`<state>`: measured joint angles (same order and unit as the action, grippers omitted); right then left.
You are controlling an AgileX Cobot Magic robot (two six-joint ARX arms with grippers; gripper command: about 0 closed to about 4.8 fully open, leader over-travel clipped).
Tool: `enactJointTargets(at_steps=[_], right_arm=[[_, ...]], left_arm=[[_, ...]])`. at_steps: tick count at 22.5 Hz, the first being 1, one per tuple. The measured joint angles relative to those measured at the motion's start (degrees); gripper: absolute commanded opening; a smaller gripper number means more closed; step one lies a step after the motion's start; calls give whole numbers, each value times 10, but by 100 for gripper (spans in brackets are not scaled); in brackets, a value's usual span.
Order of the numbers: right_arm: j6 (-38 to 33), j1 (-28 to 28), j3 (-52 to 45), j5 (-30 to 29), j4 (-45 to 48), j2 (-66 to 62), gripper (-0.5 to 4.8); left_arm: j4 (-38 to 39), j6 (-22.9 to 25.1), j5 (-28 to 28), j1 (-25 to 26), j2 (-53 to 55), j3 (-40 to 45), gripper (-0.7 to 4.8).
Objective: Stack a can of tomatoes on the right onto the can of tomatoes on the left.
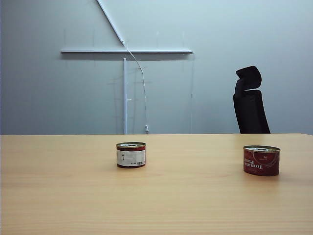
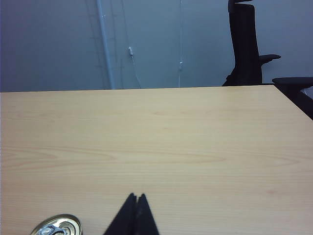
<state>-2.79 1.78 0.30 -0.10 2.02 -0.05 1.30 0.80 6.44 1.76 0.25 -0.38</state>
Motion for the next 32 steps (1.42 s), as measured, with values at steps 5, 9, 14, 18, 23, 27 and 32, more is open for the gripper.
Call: enactJointTargets(at_steps=[5, 9, 14, 18, 23, 27, 32], right_arm=[[0, 0, 0, 0, 0, 0, -4], [0, 0, 0, 0, 0, 0, -5], [0, 0, 0, 0, 3, 0, -5], [-97, 0, 0, 0, 30, 0, -4], [-136, 4, 3, -5, 50, 0, -5], [-137, 3, 51, -12, 26, -16, -3], [-92, 3, 103, -55, 13, -102, 332]], left_arm=[[0, 0, 0, 0, 0, 0, -2], [0, 0, 0, 0, 0, 0, -2], [0, 0, -3, -18, 0, 0, -2], [0, 0, -3, -129, 12, 0, -2], [-1, 0, -2, -303, 96, 0, -2], [0, 0, -2, -376, 139, 0, -2], [2, 0, 0, -404, 148, 0, -2]])
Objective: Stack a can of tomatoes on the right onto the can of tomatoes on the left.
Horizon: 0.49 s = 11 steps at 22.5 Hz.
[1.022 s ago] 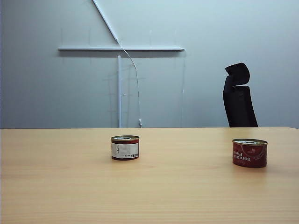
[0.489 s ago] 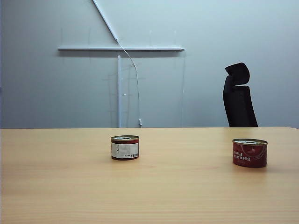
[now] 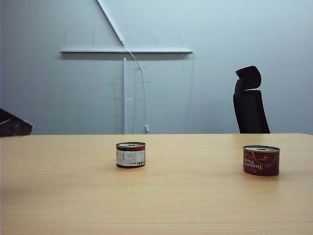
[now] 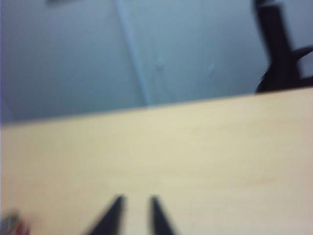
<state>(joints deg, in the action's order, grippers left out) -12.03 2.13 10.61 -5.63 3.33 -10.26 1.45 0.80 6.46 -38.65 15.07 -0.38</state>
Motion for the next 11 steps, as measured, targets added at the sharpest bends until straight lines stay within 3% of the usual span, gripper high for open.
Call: enactJointTargets(at_steps=[1, 4, 11], right_arm=[[14, 0, 6, -18, -5, -27, 479], [66, 6, 41, -90, -11, -178, 479], [192, 91, 108, -87, 57, -508, 479]], left_arm=[[0, 0, 0, 0, 0, 0, -2], [0, 0, 0, 0, 0, 0, -2], [0, 0, 0, 0, 0, 0, -2]])
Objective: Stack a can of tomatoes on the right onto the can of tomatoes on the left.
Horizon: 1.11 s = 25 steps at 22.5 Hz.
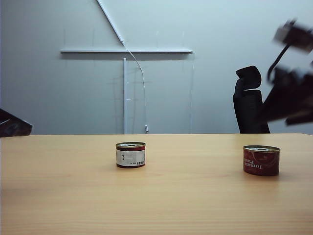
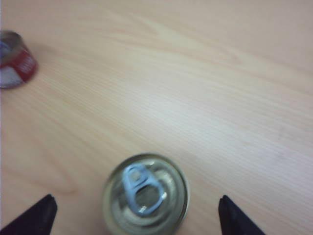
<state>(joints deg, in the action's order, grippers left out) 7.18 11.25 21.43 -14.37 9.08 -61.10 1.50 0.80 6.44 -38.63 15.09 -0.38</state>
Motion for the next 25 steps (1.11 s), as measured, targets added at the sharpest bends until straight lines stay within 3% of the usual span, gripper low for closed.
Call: enactJointTargets(at_steps=[6, 12, 13, 14, 15, 18, 21, 24, 25], right_arm=[[3, 4, 44, 19, 43, -153, 479], [4, 5, 51, 22, 52, -210, 479], [5, 5, 51, 22, 53, -212, 326], [3, 5, 52, 20, 52, -212, 74], [-2, 5, 55, -2, 51, -210, 7], [-19, 30, 88, -73, 70, -210, -6], [-36, 69, 120, -73, 104, -216, -6], [-42, 119, 179, -67, 111, -250, -6], [-42, 149, 220, -67, 111, -280, -6]], left_arm=[[0, 0, 0, 0, 0, 0, -2], [0, 0, 0, 0, 0, 0, -2], [0, 0, 0, 0, 0, 0, -2], [0, 0, 0, 0, 0, 0, -2], [0, 0, 0, 0, 0, 0, -2], [0, 0, 0, 0, 0, 0, -2], [0, 0, 3, 7, -3, 0, -2], [0, 0, 12, 50, -3, 0, -2], [0, 0, 20, 86, -3, 0, -2]])
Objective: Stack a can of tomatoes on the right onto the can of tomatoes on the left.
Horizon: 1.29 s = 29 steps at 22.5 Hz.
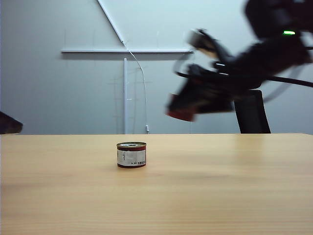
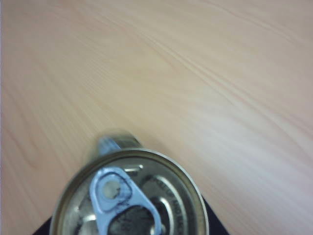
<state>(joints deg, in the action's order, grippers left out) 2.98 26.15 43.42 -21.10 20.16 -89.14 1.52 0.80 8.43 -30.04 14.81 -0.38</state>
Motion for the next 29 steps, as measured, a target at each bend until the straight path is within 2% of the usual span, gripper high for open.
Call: enactJointTargets(at_steps=[1, 3, 6, 9, 17, 20, 29], right_arm=[[0, 23, 35, -1, -6, -27, -6], [0, 47, 84, 7, -15, -68, -6], [0, 63, 133, 42, -47, -104, -6], [1, 70, 170, 51, -90, -127, -6], [1, 100, 184, 61, -102, -160, -6], [5, 109, 184, 89, -104, -168, -5], [16, 108, 184, 110, -110, -168, -5]], left_arm=[[0, 0, -1, 26, 0, 0, -2], [0, 0, -5, 42, -4, 0, -2], [0, 0, -10, 42, -17, 0, -2], [0, 0, -11, 42, -28, 0, -2], [0, 0, -11, 42, -32, 0, -2], [0, 0, -11, 42, -32, 0, -2], [0, 0, -11, 42, -32, 0, -2]])
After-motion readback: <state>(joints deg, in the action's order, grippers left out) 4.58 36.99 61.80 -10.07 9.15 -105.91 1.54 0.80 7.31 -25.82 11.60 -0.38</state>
